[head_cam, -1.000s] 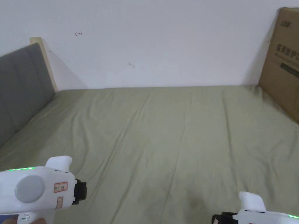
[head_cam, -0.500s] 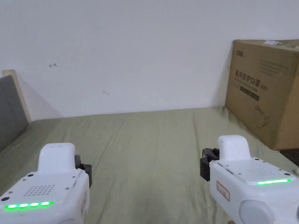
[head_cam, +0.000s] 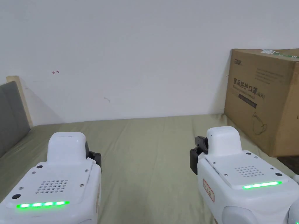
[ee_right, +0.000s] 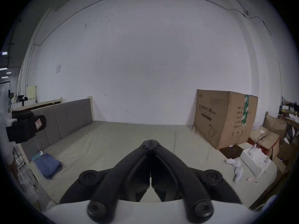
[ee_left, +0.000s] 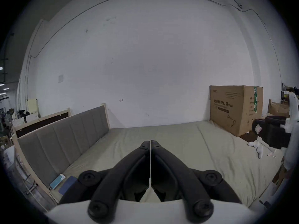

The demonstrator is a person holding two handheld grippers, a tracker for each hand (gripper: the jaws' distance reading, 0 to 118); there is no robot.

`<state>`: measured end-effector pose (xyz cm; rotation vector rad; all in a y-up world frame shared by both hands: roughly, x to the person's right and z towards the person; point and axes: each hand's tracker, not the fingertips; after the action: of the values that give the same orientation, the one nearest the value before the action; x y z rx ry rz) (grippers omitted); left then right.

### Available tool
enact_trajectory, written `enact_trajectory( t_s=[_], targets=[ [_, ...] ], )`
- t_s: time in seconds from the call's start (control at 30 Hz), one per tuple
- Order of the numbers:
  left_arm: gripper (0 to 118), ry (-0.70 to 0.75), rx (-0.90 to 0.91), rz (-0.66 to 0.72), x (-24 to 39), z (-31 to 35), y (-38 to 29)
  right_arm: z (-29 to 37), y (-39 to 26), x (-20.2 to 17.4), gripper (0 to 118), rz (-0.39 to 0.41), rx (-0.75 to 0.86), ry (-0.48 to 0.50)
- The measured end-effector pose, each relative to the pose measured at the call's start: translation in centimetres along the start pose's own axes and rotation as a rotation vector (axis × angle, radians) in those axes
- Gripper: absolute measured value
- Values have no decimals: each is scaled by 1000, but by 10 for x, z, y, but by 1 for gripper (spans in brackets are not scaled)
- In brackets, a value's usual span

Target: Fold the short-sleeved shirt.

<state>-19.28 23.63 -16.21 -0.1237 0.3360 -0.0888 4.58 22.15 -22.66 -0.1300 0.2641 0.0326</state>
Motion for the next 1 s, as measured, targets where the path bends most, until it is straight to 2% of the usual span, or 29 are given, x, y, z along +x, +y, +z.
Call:
enact_trajectory(
  t_s=[0.1,0.13,0.17,0.23,0.27,0.3,0.33,0.37,0.4,0.43,0.53,0.67,0.8,0.93,1.0],
  targets=[
    [1,12,10,-12,1,0,-2,-1,-1,4,0,4,-12,-17],
    [6,6,13,-13,1,0,-2,-1,-2,6,0,-7,-16,-15],
    [15,5,11,-9,1,0,-2,-1,-1,8,0,-18,-19,-16],
    [53,-28,-2,6,1,-1,-3,-1,-1,10,12,-33,-22,-20],
    [73,-36,-10,12,1,-1,-4,-1,-1,11,23,-35,-21,-22],
    [98,-36,-19,16,2,-2,-4,-1,-1,11,44,-33,-21,-24],
    [111,-38,-24,18,2,-3,-5,-1,-1,12,67,-29,-19,-29],
    [116,-31,-24,21,3,-3,-6,-2,-1,12,89,-24,-17,-33],
    [116,-15,-23,27,3,-3,-6,-2,-1,13,108,-19,-13,-40],
    [116,-24,-34,31,2,-3,-5,-1,-1,11,114,-17,-7,-49],
    [116,-50,-37,55,-1,-4,-4,-2,0,12,115,-19,6,-76],
    [116,-38,-55,23,3,-2,1,-6,3,14,115,-25,-5,-76],
    [116,-84,-69,4,3,-2,4,-7,5,11,115,1,-3,-89],
    [116,-156,-121,120,-3,-9,5,-7,7,8,115,5,-8,-70],
    [116,-145,-139,105,-3,-10,7,-8,8,7,115,14,-11,-70]
  ],
)
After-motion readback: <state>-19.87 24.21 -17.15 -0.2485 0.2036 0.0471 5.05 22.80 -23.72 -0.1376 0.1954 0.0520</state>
